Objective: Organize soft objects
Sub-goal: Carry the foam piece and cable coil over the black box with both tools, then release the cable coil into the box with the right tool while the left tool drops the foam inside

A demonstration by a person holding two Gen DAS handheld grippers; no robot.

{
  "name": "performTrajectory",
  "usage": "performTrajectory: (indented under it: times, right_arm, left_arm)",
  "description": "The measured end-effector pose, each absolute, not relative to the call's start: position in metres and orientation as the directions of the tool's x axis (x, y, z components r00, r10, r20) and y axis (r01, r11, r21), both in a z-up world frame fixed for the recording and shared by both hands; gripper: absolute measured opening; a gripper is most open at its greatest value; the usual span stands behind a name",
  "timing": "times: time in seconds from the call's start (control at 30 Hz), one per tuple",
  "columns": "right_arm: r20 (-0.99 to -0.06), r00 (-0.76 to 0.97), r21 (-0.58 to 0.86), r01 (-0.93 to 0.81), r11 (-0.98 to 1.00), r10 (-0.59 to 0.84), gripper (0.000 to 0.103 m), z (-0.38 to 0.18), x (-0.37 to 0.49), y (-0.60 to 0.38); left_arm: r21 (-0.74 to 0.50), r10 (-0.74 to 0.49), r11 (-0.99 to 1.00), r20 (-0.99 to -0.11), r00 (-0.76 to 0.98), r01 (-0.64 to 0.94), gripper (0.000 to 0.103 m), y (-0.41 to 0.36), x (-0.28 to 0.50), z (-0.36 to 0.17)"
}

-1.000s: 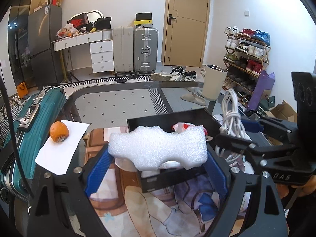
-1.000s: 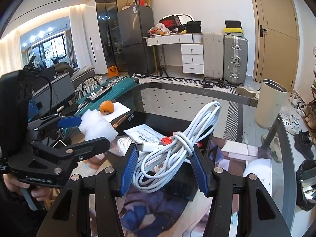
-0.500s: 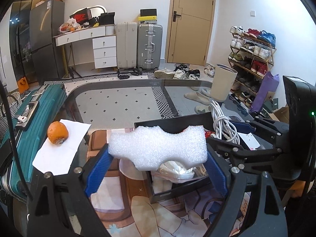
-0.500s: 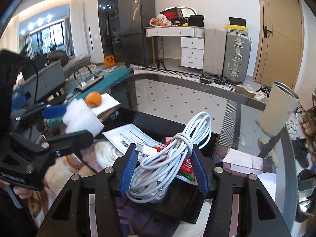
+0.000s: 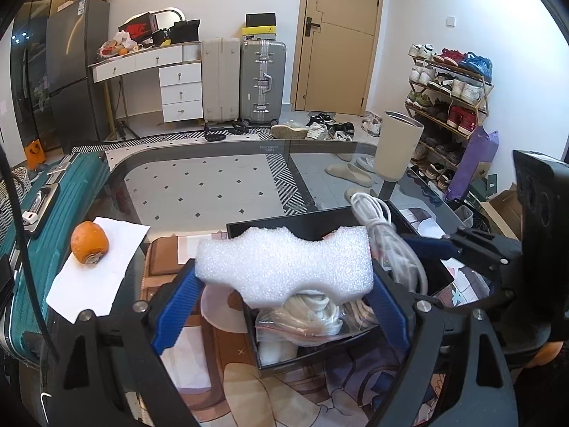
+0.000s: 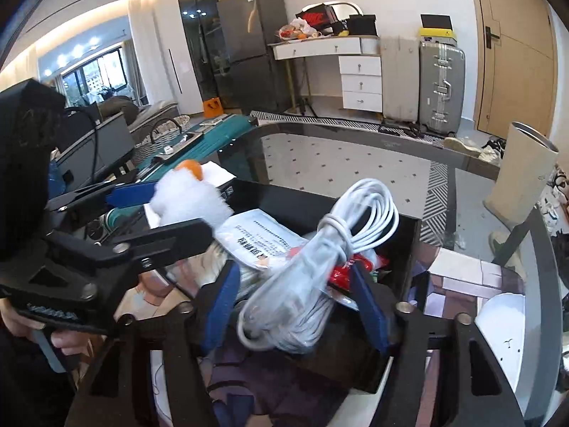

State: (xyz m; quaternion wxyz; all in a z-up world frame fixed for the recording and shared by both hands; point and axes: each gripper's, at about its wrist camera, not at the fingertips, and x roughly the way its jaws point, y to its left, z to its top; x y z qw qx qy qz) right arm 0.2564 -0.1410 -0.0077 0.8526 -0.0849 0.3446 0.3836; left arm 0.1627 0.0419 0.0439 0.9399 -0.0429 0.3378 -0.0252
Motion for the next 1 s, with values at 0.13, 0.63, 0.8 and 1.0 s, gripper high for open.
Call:
performTrajectory:
  times: [0.13,0.63,0.8,1.0]
  right_arm:
    - [-0.638,0.503,0.105,-0.693,0.713,0.583,0.073,-0.007,0.249,-0.148]
    - [-0.629,0.553,0.078,-0.654,0.753,0.546,0.080,0.002,0.237,-0.173]
    - [-0.623,0.574,0.060,-0.642,0.765,0.531,0.081,0.006,0.234,-0.178]
    - [-0.616,0.587,0.059,-0.630,0.774,0.525,0.082,0.007,0.229,-0.187]
  left_arm:
    - [-0.100,-0.083,0.995,-0.637,0.766,0.024,0.089,0.040,0.165,0.042]
    - [-0.054,-0.049,0.998,-0.658,0.751,0.018,0.089,0.031,0.176,0.032]
    - [0.015,0.004,1.000,-0.665,0.747,0.008,0.090,0.024,0.181,0.026]
    - [0.005,0.002,1.000,-0.669,0.743,0.003,0.103,0.024,0.176,0.029]
